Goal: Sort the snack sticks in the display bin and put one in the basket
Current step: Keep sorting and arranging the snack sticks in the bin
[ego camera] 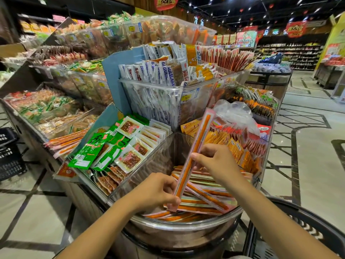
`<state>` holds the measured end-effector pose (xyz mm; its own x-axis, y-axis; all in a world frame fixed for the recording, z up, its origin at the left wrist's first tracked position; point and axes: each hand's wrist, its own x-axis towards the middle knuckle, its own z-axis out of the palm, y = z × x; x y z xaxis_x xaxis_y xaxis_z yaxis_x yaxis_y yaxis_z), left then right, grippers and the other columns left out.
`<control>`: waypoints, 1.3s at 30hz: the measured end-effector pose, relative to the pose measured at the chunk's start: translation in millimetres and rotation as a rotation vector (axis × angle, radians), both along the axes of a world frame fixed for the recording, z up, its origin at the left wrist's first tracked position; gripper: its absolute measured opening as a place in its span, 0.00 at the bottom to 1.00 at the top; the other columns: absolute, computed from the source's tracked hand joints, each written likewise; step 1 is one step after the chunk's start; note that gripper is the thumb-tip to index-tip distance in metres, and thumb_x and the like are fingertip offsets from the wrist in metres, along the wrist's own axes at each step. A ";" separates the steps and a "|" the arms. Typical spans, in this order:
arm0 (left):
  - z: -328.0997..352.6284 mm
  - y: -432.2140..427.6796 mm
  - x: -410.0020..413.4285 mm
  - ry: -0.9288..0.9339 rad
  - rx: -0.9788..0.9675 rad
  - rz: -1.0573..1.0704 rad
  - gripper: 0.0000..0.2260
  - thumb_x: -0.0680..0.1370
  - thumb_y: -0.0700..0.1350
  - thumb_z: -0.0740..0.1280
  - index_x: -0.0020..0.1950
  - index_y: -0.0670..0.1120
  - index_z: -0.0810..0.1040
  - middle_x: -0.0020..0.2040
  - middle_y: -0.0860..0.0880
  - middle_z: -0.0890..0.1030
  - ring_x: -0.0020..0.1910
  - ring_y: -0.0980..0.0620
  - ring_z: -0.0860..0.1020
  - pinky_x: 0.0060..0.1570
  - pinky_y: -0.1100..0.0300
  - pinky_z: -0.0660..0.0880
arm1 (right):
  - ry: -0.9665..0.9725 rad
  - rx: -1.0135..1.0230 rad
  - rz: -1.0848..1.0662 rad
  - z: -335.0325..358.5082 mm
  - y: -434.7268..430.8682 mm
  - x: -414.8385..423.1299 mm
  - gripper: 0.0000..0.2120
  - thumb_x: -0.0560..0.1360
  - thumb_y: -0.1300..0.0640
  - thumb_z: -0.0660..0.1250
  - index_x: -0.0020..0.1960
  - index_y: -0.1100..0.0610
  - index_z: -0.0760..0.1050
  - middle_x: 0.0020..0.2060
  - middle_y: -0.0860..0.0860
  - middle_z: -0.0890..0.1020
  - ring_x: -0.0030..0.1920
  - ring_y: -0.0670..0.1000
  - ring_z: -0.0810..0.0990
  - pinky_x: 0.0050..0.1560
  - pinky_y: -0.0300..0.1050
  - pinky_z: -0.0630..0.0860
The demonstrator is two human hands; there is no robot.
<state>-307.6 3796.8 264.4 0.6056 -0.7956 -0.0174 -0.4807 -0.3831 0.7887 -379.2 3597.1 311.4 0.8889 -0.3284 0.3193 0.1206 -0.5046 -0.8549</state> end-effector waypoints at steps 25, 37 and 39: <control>72.2 61.6 15.1 -0.061 -0.490 0.410 0.11 0.69 0.27 0.74 0.49 0.38 0.84 0.40 0.43 0.86 0.35 0.52 0.83 0.35 0.65 0.79 | -0.167 -0.904 -0.010 20.3 16.5 -1.2 0.07 0.77 0.51 0.71 0.50 0.52 0.75 0.45 0.47 0.77 0.43 0.54 0.77 0.40 0.54 0.77; 42.3 0.7 4.2 -0.404 -0.124 0.250 0.15 0.73 0.51 0.77 0.58 0.54 0.81 0.51 0.61 0.83 0.47 0.70 0.79 0.46 0.74 0.73 | -0.137 0.006 -0.113 27.0 20.6 -3.9 0.15 0.75 0.53 0.74 0.40 0.56 0.69 0.34 0.56 0.82 0.32 0.55 0.83 0.39 0.60 0.81; 33.9 -15.6 -4.5 -0.429 -0.096 0.226 0.18 0.72 0.55 0.77 0.59 0.55 0.79 0.50 0.60 0.82 0.44 0.69 0.78 0.44 0.73 0.72 | -0.139 0.087 -0.104 23.2 21.8 -5.7 0.14 0.77 0.53 0.73 0.41 0.59 0.70 0.30 0.57 0.82 0.29 0.54 0.83 0.38 0.61 0.82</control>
<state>-312.1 3781.2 298.3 0.6995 -0.6297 0.3379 -0.6833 -0.4507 0.5745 -384.8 3619.0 334.6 0.7982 -0.4479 0.4028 0.1918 -0.4450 -0.8748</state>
